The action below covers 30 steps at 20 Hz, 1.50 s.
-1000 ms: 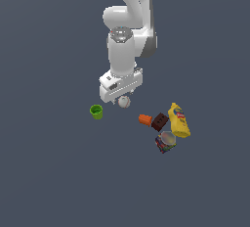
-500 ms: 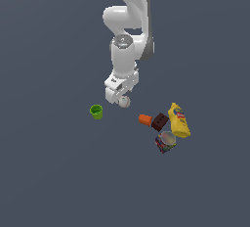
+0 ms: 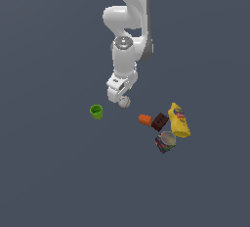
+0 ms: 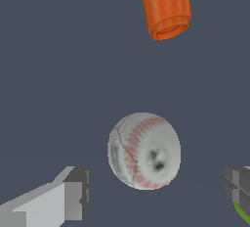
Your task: Pick up a designated object from a clutter of objects.
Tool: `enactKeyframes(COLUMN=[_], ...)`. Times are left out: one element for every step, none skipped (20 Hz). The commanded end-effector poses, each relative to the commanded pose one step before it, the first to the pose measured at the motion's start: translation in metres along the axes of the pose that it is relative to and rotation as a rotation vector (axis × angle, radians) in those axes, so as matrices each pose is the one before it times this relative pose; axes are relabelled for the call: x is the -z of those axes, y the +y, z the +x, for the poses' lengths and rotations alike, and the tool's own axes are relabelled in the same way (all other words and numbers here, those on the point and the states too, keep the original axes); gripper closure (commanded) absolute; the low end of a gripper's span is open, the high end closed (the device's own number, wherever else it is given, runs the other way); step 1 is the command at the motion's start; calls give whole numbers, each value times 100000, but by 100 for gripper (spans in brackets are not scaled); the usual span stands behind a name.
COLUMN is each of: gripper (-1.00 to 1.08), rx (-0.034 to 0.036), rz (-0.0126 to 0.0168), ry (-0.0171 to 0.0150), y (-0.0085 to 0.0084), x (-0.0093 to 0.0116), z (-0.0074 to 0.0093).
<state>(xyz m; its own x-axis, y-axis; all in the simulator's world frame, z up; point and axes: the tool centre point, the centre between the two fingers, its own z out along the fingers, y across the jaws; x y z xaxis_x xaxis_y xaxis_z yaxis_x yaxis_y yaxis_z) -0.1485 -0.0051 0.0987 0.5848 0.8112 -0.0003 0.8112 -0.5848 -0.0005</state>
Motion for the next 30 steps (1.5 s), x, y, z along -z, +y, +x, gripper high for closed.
enactKeyframes(gripper=[-92,-92,-92,-92,-92,-92,-92,-92,-92,-92,-92,-92,-92,-92,-92,-92,-92,-92,-92,-92,-92,-92,-92,-92,-92,-92,108,108,108,108], rx=[735,-433,0,0,0,0,46,0,48,0,48,0,68,0,68,0,48,0,48,0,48,0,0,0,0,0,0,0,0,0], rz=[-57,48,0,0,0,0,-14,0,-9,0,-7,0,-9,0,-8,0,-5,0,-3,0,-1,0,0,0,0,0,0,0,0,0], ry=[30,-30,0,0,0,0,-9,0,-2,0,0,0,3,0,4,0,4,0,6,0,10,0,0,0,0,0,0,0,0,0], y=[-111,59,-1,-3,-5,-6,-18,-5,-16,-3,-13,-1,-17,0,-16,0,-11,1,-9,4,-4,9,11,14,16,10,0,0,0,0], x=[-89,47,-20,-61,-102,-142,-179,-220,-256,-296,-331,-370,-403,-434,-401,-364,-322,-284,-242,-205,-163,-126,-87,-47,-8,12,0,0,0,0], z=[-70,39,-2,-6,-9,-11,3,-14,1,-15,0,-17,4,-18,5,-15,3,-10,8,-4,14,2,5,8,11,7,0,0,0,0])
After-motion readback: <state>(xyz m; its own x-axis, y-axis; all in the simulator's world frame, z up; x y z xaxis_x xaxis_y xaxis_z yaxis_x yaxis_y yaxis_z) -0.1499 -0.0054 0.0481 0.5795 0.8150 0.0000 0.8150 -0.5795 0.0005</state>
